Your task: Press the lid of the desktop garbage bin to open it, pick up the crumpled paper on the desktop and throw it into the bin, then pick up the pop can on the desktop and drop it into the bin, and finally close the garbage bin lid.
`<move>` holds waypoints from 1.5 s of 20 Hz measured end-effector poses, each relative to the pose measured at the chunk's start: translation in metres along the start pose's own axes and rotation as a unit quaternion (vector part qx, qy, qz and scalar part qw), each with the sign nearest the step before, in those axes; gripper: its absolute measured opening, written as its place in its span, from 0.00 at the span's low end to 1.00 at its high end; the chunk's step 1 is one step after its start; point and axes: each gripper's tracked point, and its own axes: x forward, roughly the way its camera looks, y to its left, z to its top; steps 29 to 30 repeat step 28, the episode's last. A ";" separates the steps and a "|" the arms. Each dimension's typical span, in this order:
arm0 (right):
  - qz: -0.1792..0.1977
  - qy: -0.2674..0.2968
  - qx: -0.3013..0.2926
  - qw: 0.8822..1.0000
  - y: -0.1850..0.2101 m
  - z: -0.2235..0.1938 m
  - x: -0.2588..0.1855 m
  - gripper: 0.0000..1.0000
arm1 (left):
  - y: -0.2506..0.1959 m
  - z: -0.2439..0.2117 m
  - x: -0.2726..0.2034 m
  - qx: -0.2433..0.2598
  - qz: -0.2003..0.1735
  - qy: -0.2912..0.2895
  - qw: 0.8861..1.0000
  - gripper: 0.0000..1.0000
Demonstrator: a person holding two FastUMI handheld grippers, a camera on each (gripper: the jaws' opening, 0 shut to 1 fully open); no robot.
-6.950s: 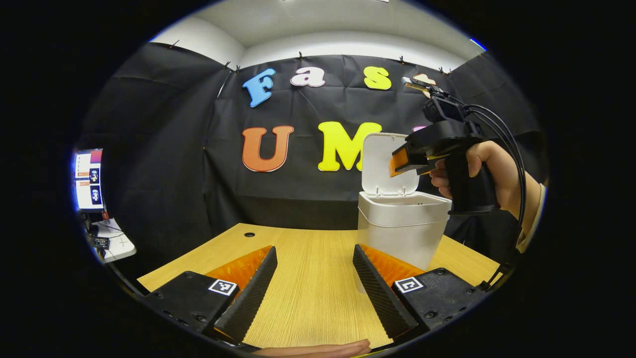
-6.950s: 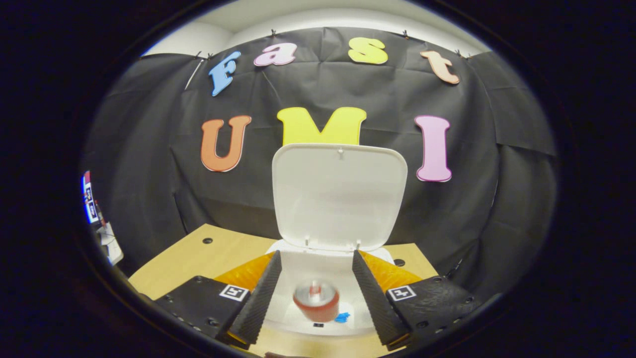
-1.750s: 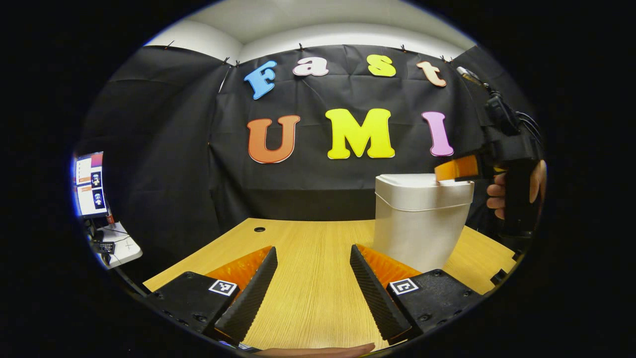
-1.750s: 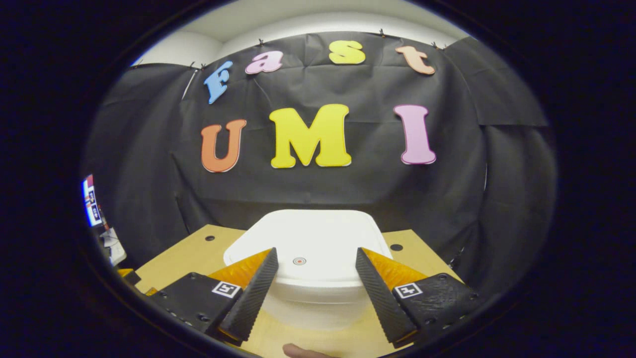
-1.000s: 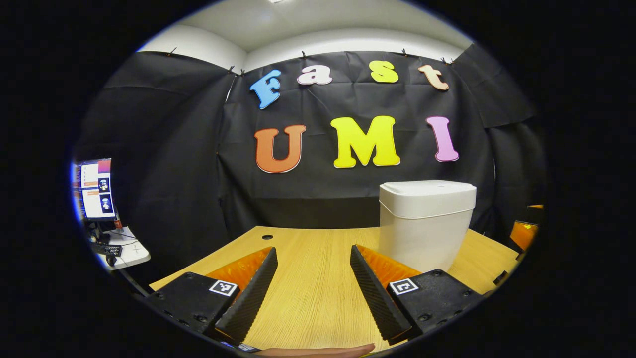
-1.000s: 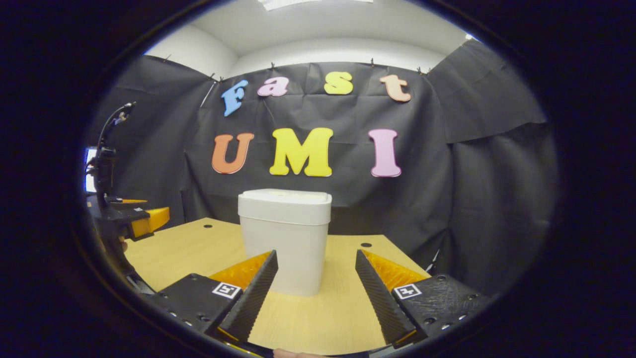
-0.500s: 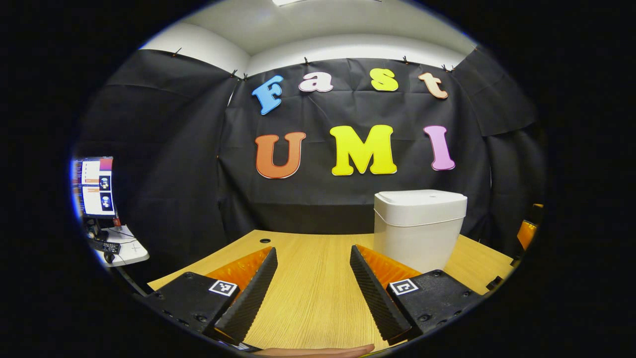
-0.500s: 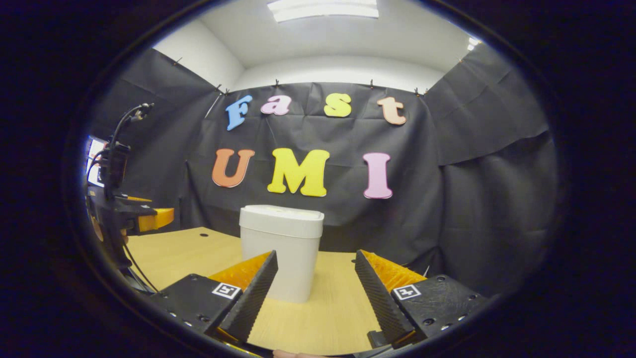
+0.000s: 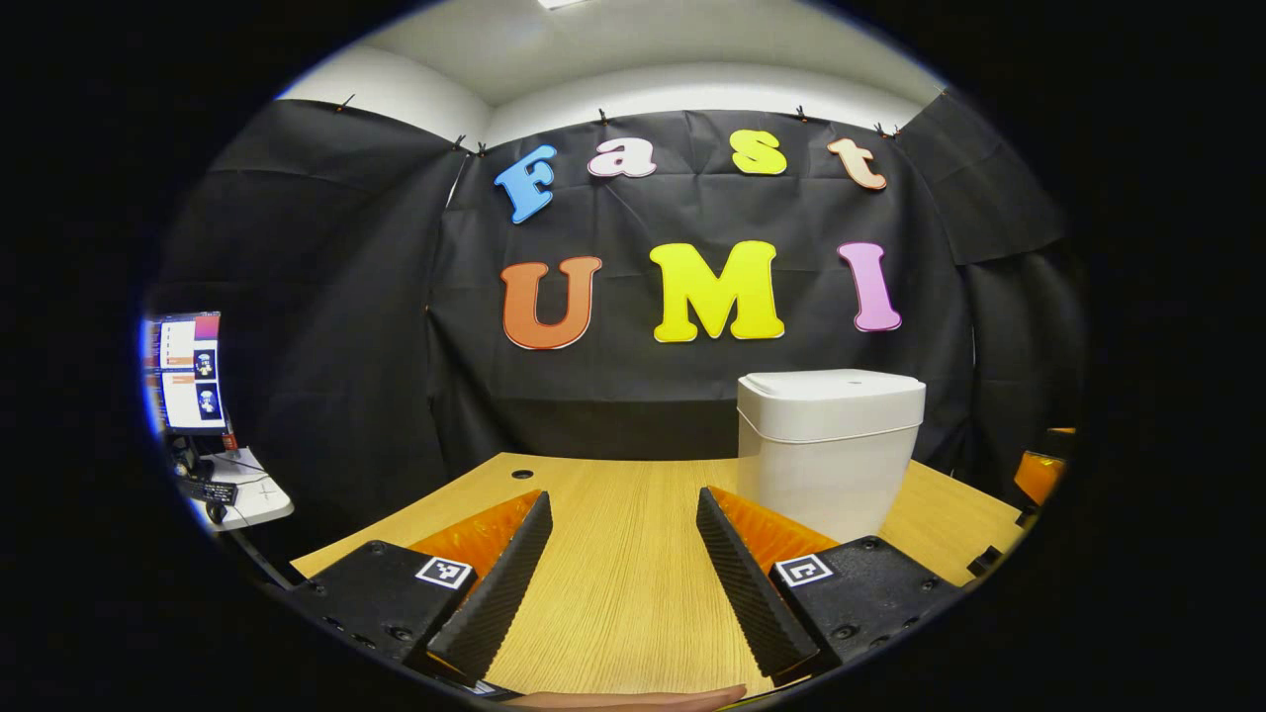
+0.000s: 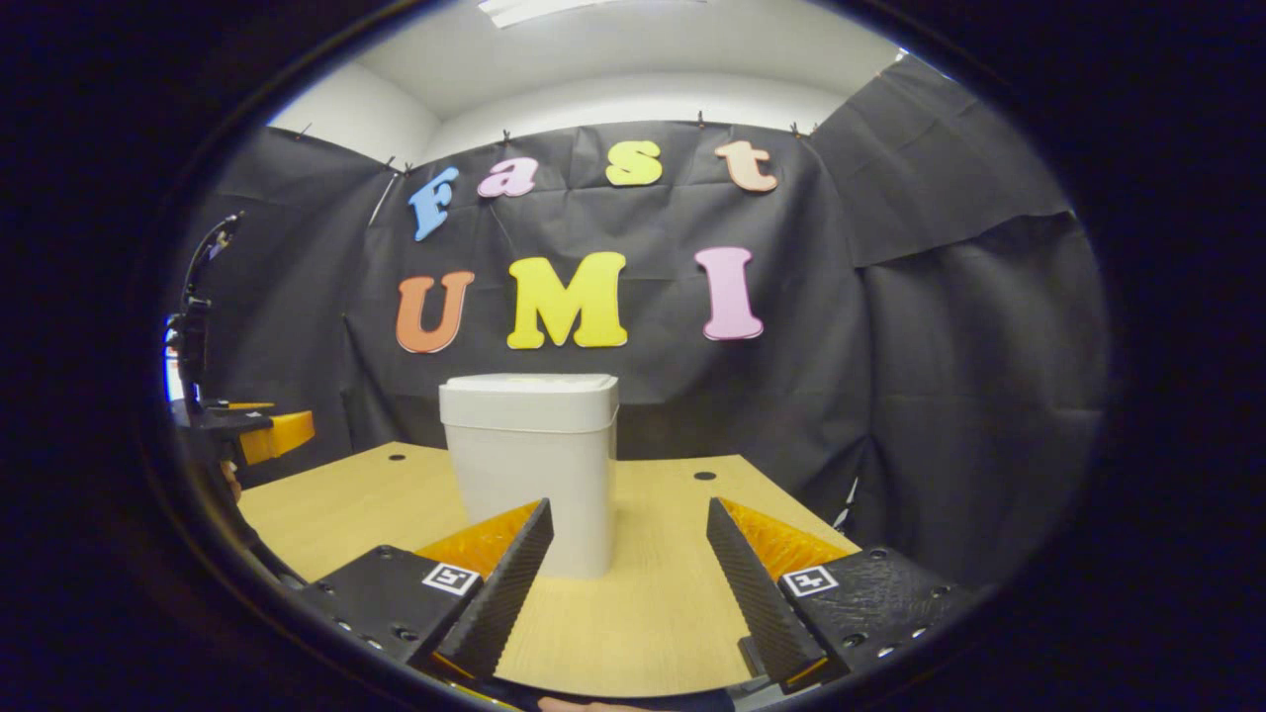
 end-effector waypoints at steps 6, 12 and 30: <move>-0.003 -0.002 -0.017 1.000 0.005 -0.001 -0.004 0.95 | -0.005 0.001 -0.001 0.003 -0.005 -0.004 1.000 0.95; 0.006 0.005 -0.026 1.000 0.014 -0.007 -0.006 0.95 | -0.002 -0.001 0.001 -0.001 -0.003 -0.001 1.000 0.95; 0.017 0.021 -0.033 0.999 0.022 -0.019 -0.002 0.95 | -0.004 -0.006 0.004 -0.008 -0.008 0.011 1.000 0.95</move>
